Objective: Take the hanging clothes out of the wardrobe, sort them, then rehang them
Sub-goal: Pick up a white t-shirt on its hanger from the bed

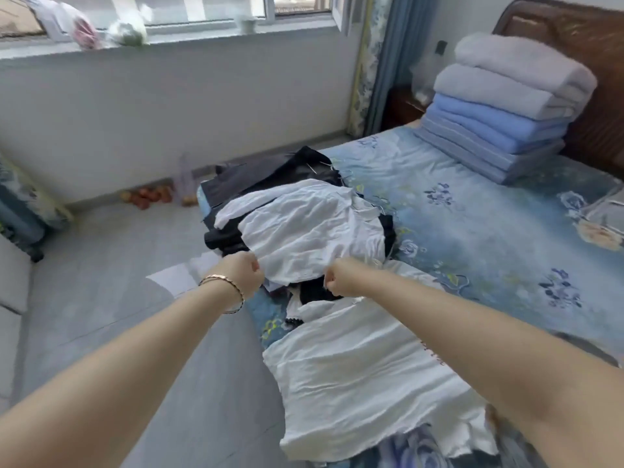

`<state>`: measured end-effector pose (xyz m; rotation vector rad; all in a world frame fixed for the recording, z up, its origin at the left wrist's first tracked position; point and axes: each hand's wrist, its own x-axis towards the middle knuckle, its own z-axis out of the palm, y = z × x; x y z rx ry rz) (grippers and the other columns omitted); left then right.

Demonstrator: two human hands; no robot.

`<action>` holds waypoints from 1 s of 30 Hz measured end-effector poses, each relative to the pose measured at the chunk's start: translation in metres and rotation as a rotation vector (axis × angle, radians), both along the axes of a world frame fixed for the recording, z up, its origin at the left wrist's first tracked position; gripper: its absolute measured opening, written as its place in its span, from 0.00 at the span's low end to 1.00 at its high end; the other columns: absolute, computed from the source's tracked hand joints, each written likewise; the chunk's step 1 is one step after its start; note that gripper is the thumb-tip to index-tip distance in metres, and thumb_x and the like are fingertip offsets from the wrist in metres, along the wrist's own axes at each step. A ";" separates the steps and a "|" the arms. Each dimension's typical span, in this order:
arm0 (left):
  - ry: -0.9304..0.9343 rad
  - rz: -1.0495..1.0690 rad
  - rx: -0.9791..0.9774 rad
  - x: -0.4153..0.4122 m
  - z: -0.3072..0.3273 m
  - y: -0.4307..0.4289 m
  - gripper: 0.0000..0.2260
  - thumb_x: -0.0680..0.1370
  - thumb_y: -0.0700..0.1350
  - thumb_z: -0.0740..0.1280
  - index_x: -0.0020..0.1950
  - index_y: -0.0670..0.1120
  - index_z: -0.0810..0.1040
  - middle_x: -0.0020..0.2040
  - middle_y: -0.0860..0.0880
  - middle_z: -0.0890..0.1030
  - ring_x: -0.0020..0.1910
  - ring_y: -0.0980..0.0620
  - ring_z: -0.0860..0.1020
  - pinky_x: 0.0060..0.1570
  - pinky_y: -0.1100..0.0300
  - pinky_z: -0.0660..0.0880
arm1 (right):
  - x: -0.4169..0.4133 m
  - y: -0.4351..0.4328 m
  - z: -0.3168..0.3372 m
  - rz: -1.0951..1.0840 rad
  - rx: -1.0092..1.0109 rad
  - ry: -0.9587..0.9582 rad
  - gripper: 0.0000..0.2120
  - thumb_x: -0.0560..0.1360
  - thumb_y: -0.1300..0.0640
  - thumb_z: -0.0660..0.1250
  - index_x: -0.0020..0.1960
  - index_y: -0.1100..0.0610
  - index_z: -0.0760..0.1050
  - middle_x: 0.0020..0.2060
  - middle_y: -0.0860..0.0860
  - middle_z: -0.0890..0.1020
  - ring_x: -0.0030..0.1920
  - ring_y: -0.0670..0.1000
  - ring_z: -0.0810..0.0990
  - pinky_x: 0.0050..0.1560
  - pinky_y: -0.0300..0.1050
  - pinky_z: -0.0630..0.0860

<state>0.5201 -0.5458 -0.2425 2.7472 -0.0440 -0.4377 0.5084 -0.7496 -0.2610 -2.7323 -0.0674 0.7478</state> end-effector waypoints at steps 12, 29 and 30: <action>0.154 -0.552 0.071 0.049 -0.159 -0.233 0.10 0.78 0.43 0.55 0.37 0.48 0.67 0.35 0.50 0.71 0.39 0.47 0.72 0.39 0.59 0.69 | -0.059 -0.219 -0.175 -0.850 0.015 0.183 0.10 0.76 0.61 0.58 0.46 0.54 0.77 0.51 0.56 0.78 0.49 0.55 0.77 0.47 0.42 0.73; 0.288 -0.748 0.080 0.103 -0.392 -0.408 0.08 0.79 0.44 0.55 0.49 0.50 0.74 0.45 0.51 0.77 0.44 0.48 0.76 0.42 0.59 0.73 | -0.080 -0.392 -0.415 -1.365 -0.121 0.196 0.30 0.76 0.56 0.61 0.74 0.61 0.56 0.74 0.57 0.59 0.73 0.58 0.61 0.71 0.49 0.61; 0.297 -0.741 0.079 0.103 -0.400 -0.412 0.08 0.79 0.43 0.56 0.48 0.50 0.74 0.45 0.51 0.76 0.44 0.48 0.76 0.43 0.59 0.74 | -0.078 -0.401 -0.423 -1.382 -0.109 0.203 0.33 0.76 0.53 0.63 0.75 0.61 0.52 0.74 0.57 0.58 0.74 0.57 0.59 0.72 0.50 0.60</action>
